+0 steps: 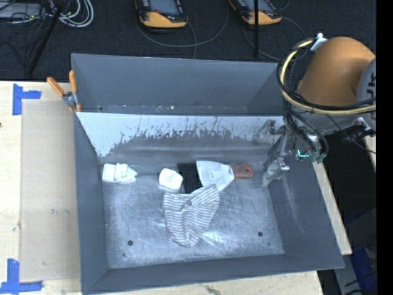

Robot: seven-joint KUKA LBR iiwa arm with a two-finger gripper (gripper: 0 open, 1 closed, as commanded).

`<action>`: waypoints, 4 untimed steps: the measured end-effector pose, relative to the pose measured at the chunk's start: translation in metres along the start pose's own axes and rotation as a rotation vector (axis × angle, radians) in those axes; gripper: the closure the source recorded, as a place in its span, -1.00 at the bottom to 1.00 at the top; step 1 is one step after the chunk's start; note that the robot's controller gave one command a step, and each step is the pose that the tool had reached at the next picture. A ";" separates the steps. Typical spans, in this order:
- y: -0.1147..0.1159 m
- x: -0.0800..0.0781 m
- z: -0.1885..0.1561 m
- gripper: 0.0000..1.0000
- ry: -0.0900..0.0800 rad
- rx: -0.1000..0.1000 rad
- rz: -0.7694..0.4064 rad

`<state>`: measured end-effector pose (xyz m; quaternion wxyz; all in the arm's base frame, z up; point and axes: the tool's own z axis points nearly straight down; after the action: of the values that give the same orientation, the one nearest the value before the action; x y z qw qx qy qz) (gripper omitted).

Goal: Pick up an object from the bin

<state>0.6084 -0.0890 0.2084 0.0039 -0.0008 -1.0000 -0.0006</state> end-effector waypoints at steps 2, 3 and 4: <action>0.005 -0.004 0.049 -1.00 -0.014 0.002 -0.017; 0.021 -0.004 0.084 -1.00 -0.004 0.001 -0.156; 0.079 -0.021 0.121 1.00 -0.026 0.009 -0.206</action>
Offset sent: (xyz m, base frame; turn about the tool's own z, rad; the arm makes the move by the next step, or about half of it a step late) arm 0.0037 0.0152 -0.1384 -0.0520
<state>0.6283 -0.0095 0.0869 -0.0091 0.1020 -0.9947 0.0036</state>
